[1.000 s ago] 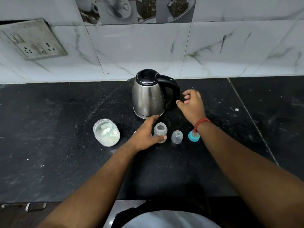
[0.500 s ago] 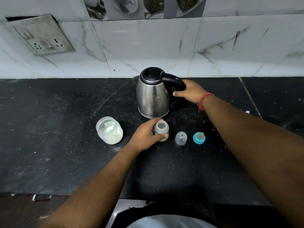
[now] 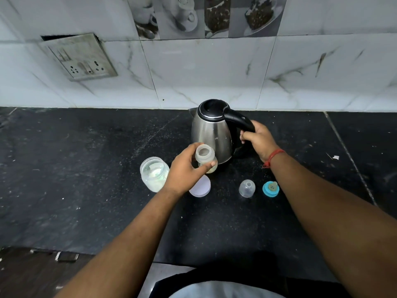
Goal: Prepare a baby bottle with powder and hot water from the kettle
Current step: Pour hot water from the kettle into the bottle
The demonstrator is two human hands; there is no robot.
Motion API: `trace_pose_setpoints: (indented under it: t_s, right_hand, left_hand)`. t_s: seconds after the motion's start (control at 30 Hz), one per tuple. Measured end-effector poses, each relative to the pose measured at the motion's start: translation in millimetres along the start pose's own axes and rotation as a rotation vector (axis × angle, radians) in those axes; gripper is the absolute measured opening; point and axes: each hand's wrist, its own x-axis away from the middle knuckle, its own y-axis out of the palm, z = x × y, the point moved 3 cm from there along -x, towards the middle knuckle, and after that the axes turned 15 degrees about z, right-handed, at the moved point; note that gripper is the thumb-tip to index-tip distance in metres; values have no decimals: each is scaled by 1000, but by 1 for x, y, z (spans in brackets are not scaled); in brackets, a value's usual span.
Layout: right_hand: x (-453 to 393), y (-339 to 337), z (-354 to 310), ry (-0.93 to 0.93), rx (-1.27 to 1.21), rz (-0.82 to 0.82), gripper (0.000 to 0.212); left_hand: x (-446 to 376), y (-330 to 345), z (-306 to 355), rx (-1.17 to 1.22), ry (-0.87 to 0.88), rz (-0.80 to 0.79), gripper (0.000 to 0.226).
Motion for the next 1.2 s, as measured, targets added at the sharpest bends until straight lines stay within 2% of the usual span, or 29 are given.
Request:
trace_pose_setpoints:
  t_s: [0.1,0.27,0.4,0.53,0.83,1.03,1.2]
  right_hand:
    - [10,6,-2,-10,-34,66,13]
    - [19,7,-15,52,-74,302,24]
    - [20,-7,-34,26,-66,354,24]
    - [26,-20,-65,3,-175,411,23]
    - [58,-40,-143,-146,-148,385,16]
    - [82,-42,-168,-199,-17,291,20]
    - [88,-38,-174,-285,202,232,19]
  left_hand:
    - [-3,-9,3,-8,21,13,42]
    - [-8,-27,3,-6,43,69,42]
    - [-16,-39,6,-17,64,129,42]
    - [-26,-49,12,-51,87,176,48]
    - [-37,-61,26,-108,103,178,48]
    - [-32,-66,26,-125,73,200,53]
    - [-27,-71,23,-136,78,203,57]
